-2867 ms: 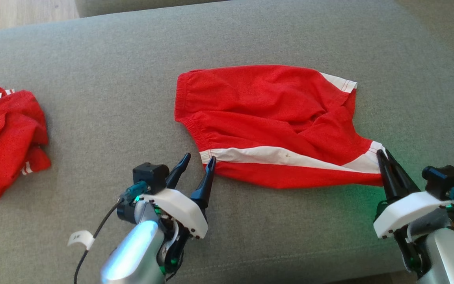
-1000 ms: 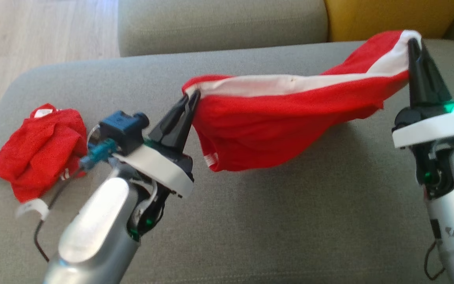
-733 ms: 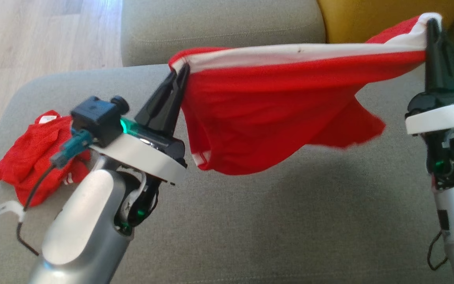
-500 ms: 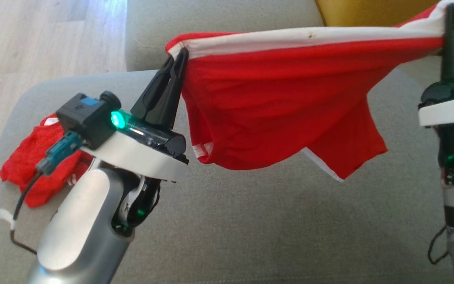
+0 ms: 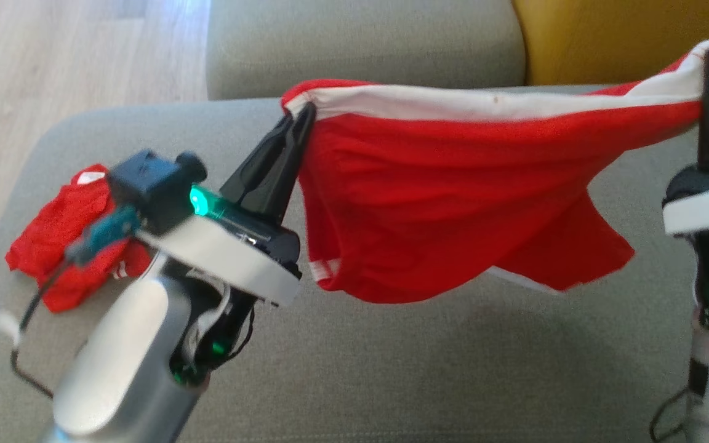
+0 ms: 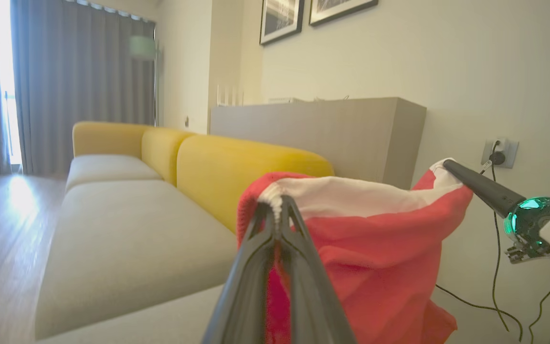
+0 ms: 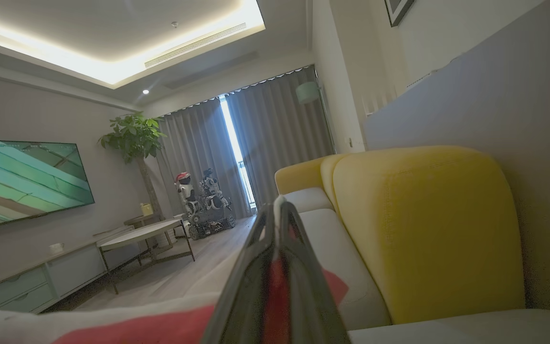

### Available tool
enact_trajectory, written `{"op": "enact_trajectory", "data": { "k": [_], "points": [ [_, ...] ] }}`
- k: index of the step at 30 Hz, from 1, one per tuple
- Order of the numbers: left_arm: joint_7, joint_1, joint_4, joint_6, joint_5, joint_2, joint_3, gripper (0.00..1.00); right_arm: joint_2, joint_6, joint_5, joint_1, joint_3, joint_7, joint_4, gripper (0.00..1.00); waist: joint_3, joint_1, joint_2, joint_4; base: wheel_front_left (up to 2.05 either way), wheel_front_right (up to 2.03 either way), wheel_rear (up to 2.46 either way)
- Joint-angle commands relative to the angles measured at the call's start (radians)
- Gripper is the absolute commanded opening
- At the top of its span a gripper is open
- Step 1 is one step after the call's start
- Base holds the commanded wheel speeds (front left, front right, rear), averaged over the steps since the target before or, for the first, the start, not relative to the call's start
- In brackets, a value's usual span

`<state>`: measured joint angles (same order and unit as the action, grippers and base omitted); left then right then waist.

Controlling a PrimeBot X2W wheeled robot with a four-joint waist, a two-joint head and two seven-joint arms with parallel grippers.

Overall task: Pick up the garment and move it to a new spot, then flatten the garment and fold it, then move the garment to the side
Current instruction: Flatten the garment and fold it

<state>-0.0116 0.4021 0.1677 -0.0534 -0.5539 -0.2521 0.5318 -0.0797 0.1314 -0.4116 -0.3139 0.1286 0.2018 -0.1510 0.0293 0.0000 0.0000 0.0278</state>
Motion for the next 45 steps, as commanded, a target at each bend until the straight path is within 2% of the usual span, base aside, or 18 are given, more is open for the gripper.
{"op": "enact_trajectory", "data": {
  "k": [1, 6, 8, 11, 16, 20, 26, 33, 39, 45],
  "points": [
    [0.027, 0.099, 0.006, 0.018, -0.035, -0.017, -0.049, 0.00, 0.006, -0.001, -0.007, -0.094, -0.023, 0.028, -0.021, 0.00, -0.019, 0.0000, 0.0000, -0.002, 0.00, 0.00, 0.00],
    [0.104, 0.297, -0.105, 0.068, -0.105, -0.001, -0.087, 0.00, 0.019, -0.001, -0.038, -0.314, -0.013, 0.104, 0.087, 0.00, -0.168, 0.0000, 0.0000, -0.015, 0.00, 0.00, 0.00],
    [0.113, 0.354, -0.137, 0.076, -0.098, -0.004, -0.094, 0.00, 0.021, -0.001, -0.047, -0.376, -0.008, 0.112, 0.119, 0.00, -0.209, 0.0000, 0.0000, -0.018, 0.00, 0.00, 0.00],
    [0.113, 0.536, -0.254, 0.103, -0.063, -0.003, -0.103, 0.00, 0.022, -0.001, -0.039, -0.579, -0.015, 0.099, 0.231, 0.00, -0.327, 0.0000, 0.0000, -0.025, 0.00, 0.00, 0.00],
    [0.018, 0.832, -0.472, 0.120, 0.028, 0.007, -0.122, 0.00, 0.003, -0.001, -0.008, -0.911, -0.007, -0.050, 0.449, 0.00, -0.482, 0.0000, 0.0000, -0.028, 0.00, 0.00, 0.00],
    [-0.121, 0.955, -0.638, 0.126, 0.071, 0.037, -0.127, 0.00, 0.005, -0.001, -0.015, -1.043, 0.002, -0.202, 0.618, 0.00, -0.523, 0.0000, 0.0000, -0.019, 0.00, 0.00, 0.00],
    [-0.222, 0.948, -0.795, 0.164, 0.087, 0.082, -0.069, 0.00, 0.003, -0.001, -0.061, -1.006, -0.059, -0.291, 0.816, 0.00, -0.554, 0.0000, 0.0000, 0.001, 0.00, 0.00, 0.00],
    [-0.248, 0.771, -0.870, 0.182, 0.115, 0.101, 0.058, 0.00, -0.035, -0.001, -0.095, -0.871, -0.122, -0.255, 1.018, 0.00, -0.545, 0.0000, 0.0000, 0.024, 0.00, 0.00, 0.00],
    [-0.250, 0.586, -0.835, 0.184, 0.108, 0.082, 0.131, 0.00, -0.078, -0.001, -0.117, -0.769, -0.161, -0.195, 1.120, 0.00, -0.490, 0.0000, 0.0000, 0.038, 0.00, 0.00, 0.00],
    [-0.250, 0.432, -0.786, 0.184, 0.092, 0.038, 0.204, 0.00, -0.113, -0.001, -0.157, -0.654, -0.223, -0.118, 1.140, 0.00, -0.418, 0.0000, 0.0000, 0.042, 0.00, 0.00, 0.00]
  ]
}}
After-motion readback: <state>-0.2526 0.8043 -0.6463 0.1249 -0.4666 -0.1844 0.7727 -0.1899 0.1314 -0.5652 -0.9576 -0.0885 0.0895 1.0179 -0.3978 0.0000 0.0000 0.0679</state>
